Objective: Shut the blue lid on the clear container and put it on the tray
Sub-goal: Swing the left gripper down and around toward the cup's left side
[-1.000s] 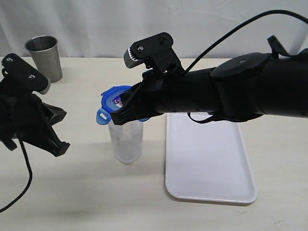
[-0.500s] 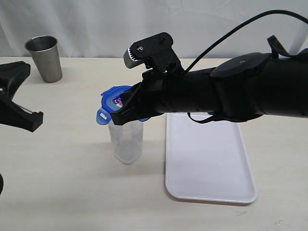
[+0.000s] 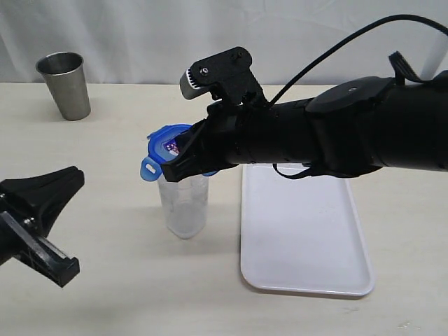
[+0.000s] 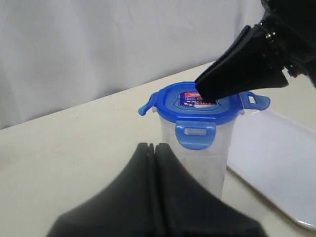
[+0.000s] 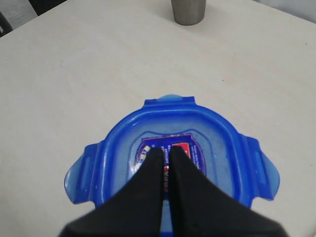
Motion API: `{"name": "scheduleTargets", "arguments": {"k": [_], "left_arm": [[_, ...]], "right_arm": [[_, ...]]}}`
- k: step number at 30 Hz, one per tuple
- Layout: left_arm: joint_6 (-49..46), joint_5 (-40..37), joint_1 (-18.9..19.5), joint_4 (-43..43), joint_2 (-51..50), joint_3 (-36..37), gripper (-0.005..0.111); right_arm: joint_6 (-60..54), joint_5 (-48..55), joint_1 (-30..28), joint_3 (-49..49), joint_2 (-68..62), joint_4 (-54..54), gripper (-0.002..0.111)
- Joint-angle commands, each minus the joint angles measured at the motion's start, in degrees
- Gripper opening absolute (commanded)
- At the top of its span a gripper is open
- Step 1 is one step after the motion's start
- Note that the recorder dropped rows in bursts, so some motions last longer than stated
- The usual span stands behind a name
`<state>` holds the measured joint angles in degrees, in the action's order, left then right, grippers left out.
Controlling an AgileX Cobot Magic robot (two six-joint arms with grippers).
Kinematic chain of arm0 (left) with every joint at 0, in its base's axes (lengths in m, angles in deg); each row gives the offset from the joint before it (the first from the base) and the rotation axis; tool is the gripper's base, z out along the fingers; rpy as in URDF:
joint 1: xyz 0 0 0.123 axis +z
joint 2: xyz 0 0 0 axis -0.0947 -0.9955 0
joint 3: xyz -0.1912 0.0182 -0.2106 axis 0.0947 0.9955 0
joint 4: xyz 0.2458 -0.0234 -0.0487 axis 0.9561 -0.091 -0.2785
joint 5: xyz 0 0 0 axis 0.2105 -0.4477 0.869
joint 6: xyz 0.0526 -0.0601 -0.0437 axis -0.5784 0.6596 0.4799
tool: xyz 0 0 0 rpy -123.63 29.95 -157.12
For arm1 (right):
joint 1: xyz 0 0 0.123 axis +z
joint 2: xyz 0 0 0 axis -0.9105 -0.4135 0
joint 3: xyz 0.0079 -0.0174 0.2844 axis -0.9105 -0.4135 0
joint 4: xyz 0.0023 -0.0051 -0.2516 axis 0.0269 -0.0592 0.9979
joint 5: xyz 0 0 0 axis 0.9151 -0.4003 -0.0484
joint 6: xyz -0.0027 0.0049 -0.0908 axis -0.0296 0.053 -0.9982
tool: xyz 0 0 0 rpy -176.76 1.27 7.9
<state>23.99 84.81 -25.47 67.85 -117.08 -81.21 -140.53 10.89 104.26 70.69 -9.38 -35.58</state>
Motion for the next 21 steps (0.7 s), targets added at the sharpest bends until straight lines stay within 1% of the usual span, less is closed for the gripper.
{"name": "scheduleTargets", "arguments": {"k": [1,4,8,10,12,14,15,17,20,21], "left_arm": [[2.8,12.1,-0.4,1.9,-13.6,0.3,0.000],[3.3,18.4,-0.4,3.7,-21.2,0.3,0.000],[2.8,23.7,-0.4,4.2,-29.5,0.3,0.000],[2.8,24.3,-0.4,4.4,-33.8,-1.6,0.000],[2.8,23.2,-0.4,6.1,-37.5,-4.1,0.006],[3.4,23.2,-0.4,7.9,-40.3,-6.3,0.016],[3.6,23.2,-0.4,8.9,-41.2,-7.1,0.024],[2.8,22.8,-0.4,9.8,-41.7,-8.2,0.044],[-0.1,22.0,-0.4,6.8,-41.7,-8.2,0.076],[-0.1,22.4,-0.4,6.5,-41.7,-8.2,0.084]], "right_arm": [[-0.6,-0.6,0.0,-0.4,-0.7,1.1,0.004],[-0.6,-0.6,0.0,-0.4,-0.7,1.1,0.004],[-0.6,-0.6,0.0,-0.4,-0.7,1.1,0.004],[-0.6,-0.2,0.0,-0.4,-0.7,1.1,0.004],[-0.6,0.5,0.0,-0.4,-0.7,1.1,0.004],[-0.6,1.5,0.0,-0.4,-0.7,1.1,0.004],[-0.6,2.0,0.0,-0.4,-0.7,1.1,0.004],[-0.6,2.0,0.0,-0.4,-0.7,1.1,0.004],[-0.6,2.0,0.0,-0.4,-0.7,1.1,0.004],[-0.6,2.0,0.0,-0.4,-0.7,1.1,0.004]]}}
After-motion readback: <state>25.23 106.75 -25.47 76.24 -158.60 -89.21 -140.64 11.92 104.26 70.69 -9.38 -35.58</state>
